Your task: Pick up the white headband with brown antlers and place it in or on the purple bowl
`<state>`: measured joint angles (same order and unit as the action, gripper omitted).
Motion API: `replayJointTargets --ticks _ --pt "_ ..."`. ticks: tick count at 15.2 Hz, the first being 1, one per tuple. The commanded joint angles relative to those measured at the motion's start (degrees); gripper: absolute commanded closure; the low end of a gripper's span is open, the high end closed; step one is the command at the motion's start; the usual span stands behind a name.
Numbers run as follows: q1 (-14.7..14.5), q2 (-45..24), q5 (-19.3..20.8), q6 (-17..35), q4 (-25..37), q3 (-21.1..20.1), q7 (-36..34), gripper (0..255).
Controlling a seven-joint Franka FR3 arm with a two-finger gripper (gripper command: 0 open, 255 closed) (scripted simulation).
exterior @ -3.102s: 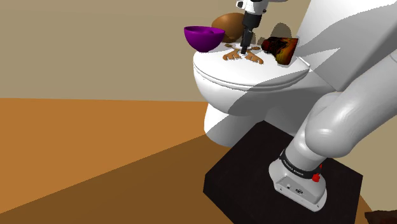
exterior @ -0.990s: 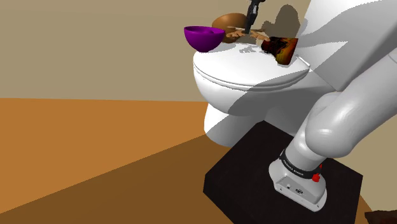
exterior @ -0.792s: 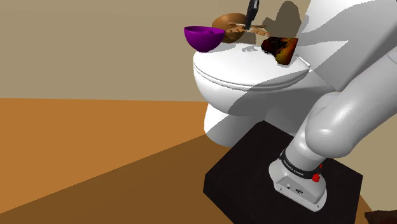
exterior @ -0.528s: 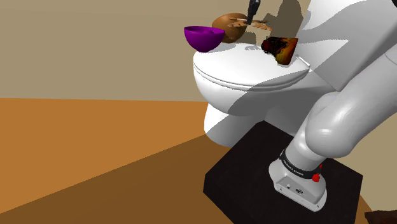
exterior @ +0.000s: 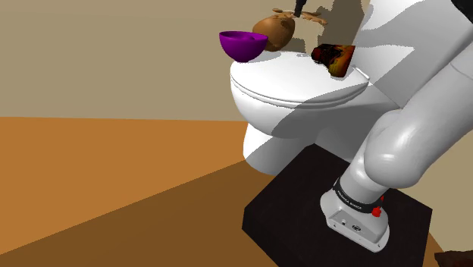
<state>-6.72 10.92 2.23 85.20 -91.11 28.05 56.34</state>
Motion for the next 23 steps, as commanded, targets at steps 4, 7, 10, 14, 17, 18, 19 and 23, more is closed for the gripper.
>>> replayJointTargets --ticks 4,7,10,14,17,18,19,23 --pt "-1.3 -8.4 -3.9 -1.5 9.0 -0.4 -1.9 255" --pt "-1.6 -14.8 -6.8 -3.2 16.4 -0.6 -3.0 255" --pt "-0.9 -22.2 -10.3 -5.9 25.8 -0.8 -4.1 255" --pt "3.3 -36.4 -16.8 -13.7 47.2 -1.9 -6.3 255" --pt "0.8 -32.5 -14.6 -8.6 38.2 -1.8 -6.2 255" --pt "0.2 -31.5 -14.1 -7.2 35.9 -1.7 -6.2 255" --pt "-0.4 -30.6 -13.7 -5.9 33.7 -1.7 -6.2 255" --pt "-2.0 -27.9 -12.3 -1.1 26.4 -1.7 -6.3 255"
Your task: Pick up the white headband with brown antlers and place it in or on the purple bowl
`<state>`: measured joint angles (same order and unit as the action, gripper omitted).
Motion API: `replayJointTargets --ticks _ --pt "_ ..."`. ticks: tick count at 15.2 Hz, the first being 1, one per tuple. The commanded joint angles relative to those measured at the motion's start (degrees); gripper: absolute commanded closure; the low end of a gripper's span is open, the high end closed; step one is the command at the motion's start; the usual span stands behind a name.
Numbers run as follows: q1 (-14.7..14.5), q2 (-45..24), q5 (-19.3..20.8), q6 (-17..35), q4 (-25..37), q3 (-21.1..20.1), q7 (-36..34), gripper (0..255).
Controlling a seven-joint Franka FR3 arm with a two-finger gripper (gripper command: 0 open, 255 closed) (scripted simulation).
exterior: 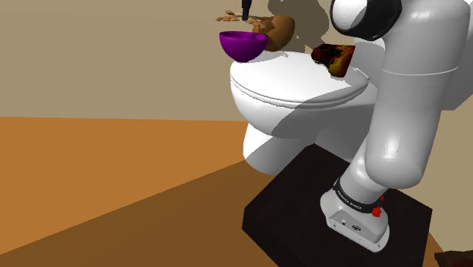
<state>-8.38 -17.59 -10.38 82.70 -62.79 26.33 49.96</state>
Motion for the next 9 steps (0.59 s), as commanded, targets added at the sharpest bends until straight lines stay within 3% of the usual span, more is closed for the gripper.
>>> replayJointTargets --ticks 1,6,9 --pt "-0.7 1.2 0.6 2.5 -3.5 0.0 0.0 255" --pt "-1.9 3.4 1.7 7.5 -10.6 -0.1 -0.1 255" --pt "-2.0 3.6 1.8 7.9 -11.2 -0.1 -0.2 255"
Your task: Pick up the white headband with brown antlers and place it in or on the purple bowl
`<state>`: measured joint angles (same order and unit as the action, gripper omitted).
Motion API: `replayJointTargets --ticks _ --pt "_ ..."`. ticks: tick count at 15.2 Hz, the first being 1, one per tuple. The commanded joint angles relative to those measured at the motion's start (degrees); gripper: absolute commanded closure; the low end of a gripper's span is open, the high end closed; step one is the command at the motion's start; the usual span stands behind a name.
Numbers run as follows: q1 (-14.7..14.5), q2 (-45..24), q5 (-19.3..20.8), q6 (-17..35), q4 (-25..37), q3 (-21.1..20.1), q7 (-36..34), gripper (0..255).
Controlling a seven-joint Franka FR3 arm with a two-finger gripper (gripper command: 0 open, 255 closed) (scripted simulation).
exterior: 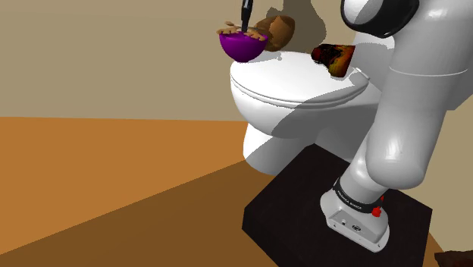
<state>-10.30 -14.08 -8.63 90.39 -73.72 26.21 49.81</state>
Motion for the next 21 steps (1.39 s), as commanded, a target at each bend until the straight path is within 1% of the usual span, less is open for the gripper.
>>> replayJointTargets --ticks 1,5,6,11,15,21 --pt "0.0 0.1 0.0 0.2 -0.3 0.0 0.0 255" --pt "0.0 0.1 0.0 0.2 -0.3 0.0 0.0 255" --pt "0.0 0.1 0.0 0.2 -0.3 0.0 0.0 0" --pt "0.0 0.1 0.0 0.2 -0.3 0.0 0.0 0" --pt "2.3 -3.7 -2.0 -9.2 12.7 0.3 0.4 0" --pt "2.3 -3.7 -2.0 -9.2 12.7 0.3 0.4 0"
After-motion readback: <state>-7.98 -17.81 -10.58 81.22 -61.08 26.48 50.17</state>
